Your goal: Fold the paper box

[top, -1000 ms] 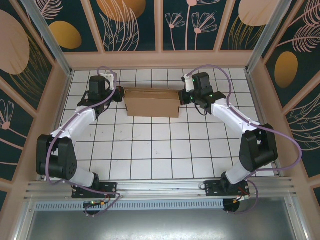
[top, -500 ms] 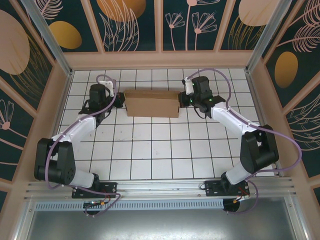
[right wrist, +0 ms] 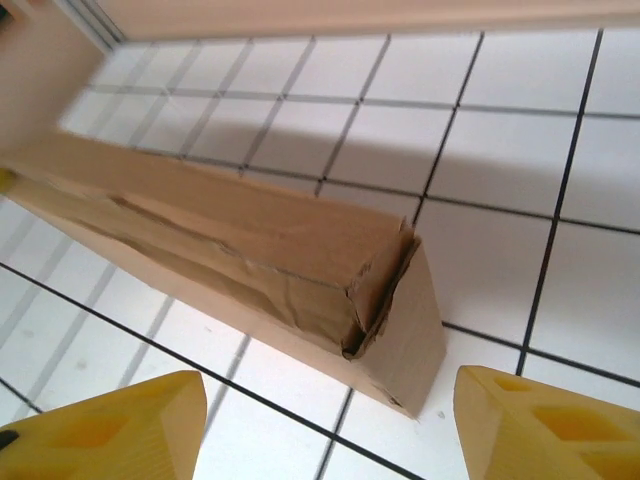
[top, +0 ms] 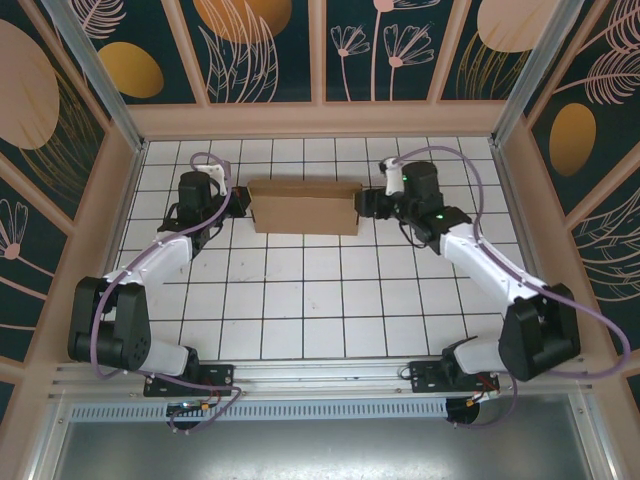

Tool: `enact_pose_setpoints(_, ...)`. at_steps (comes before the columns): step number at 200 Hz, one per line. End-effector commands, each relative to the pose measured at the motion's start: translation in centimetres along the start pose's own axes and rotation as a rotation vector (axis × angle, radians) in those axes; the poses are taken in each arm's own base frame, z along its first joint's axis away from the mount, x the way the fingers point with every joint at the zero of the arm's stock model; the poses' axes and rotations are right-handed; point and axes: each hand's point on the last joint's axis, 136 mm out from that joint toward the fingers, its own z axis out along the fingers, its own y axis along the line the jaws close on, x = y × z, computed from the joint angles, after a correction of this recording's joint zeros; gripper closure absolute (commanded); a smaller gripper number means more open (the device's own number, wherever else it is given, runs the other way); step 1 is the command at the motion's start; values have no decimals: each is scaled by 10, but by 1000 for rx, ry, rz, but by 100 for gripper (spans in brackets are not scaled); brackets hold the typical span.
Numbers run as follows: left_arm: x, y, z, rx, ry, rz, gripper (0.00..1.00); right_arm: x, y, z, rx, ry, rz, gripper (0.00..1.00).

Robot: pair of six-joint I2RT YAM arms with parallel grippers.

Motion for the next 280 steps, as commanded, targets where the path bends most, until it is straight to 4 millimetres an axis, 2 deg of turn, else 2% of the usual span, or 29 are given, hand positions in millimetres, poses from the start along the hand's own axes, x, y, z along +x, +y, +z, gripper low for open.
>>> enact_pose_setpoints(1,26,12,1,-45,102,-28,100,-24,1,-12,-103,-86,104,34)
enact_pose_setpoints(21,27,11,0,-40,100,-26,97,-29,-4,0,-125,-63,176,35)
enact_pose_setpoints(56,25,9,-1,-31,90,-23,89,-23,-10,29,-92,-3,205,36)
enact_pose_setpoints(83,20,2,-6,3,62,-17,60,-8,-25,46,-43,45,235,40)
enact_pose_setpoints(98,16,-3,-12,20,34,-11,53,2,-31,52,-17,74,244,44)
enact_pose_setpoints(123,10,-16,-23,74,-2,-13,50,12,-35,51,3,84,251,47)
enact_pose_setpoints(155,2,-26,-38,104,-47,-11,49,13,-37,50,21,84,253,48)
enact_pose_setpoints(168,-2,-36,-45,147,-65,3,49,12,-40,50,34,84,256,47)
enact_pose_setpoints(184,-12,-50,-54,200,-95,22,50,10,-40,49,39,80,254,47)
enact_pose_setpoints(211,-34,-53,-64,209,-177,-50,48,10,-38,49,32,80,259,48)
enact_pose_setpoints(224,-40,-45,-57,178,-185,-110,43,9,-37,48,30,77,259,47)
enact_pose_setpoints(240,-41,-35,-43,138,-166,-155,43,8,-37,49,31,78,261,48)
enact_pose_setpoints(280,-26,-22,-9,147,-103,-256,45,9,-38,50,32,82,260,48)
